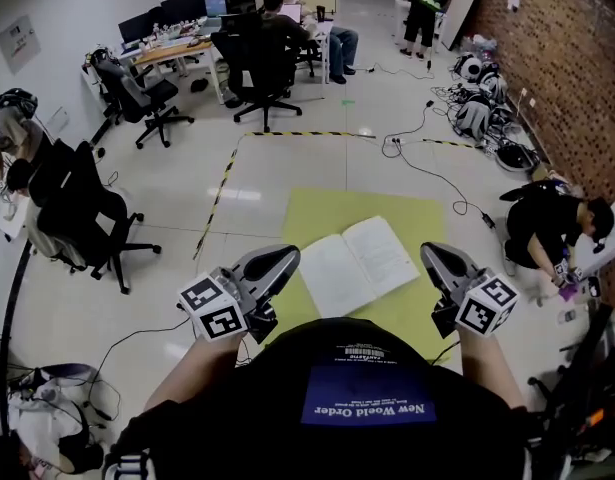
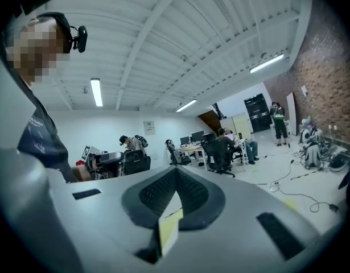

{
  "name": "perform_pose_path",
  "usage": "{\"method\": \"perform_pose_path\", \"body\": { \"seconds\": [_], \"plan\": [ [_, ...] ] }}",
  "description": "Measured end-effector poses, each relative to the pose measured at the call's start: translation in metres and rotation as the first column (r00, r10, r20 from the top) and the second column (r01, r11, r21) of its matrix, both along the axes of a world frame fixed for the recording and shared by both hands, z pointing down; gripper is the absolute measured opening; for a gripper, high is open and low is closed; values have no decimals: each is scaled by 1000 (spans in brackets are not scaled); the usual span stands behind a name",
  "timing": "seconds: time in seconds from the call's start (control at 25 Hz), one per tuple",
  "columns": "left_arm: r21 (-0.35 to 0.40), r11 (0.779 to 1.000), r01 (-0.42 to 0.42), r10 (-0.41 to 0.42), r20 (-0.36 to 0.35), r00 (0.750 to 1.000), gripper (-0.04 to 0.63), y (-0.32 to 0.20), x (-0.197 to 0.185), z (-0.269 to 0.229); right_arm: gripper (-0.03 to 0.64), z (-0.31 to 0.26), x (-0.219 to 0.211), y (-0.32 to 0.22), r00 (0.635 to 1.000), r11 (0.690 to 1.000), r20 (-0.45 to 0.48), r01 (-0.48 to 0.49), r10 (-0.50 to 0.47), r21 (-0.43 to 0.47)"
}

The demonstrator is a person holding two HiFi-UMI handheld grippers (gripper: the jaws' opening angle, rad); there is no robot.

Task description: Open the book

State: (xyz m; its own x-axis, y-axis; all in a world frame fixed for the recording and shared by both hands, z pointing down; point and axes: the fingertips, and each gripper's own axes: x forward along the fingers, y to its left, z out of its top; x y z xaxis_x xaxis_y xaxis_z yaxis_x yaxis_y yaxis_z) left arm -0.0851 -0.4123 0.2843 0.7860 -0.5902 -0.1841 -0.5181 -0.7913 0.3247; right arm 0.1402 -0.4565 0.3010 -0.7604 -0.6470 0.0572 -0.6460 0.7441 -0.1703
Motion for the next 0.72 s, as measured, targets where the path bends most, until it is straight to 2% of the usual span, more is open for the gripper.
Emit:
{"method": "perform_pose_path", "body": {
  "seconds": [0.44, 0.72],
  "plan": [
    [-8, 1000, -8, 8, 13, 1000, 6, -7, 21, -2, -14, -3, 9, -7, 999, 999, -38, 30, -29, 17],
    [-24, 1000, -7, 8, 6, 1000, 6, -33, 18, -14, -14, -17, 3, -32, 998, 999, -49, 43, -42, 6]
  ]
}}
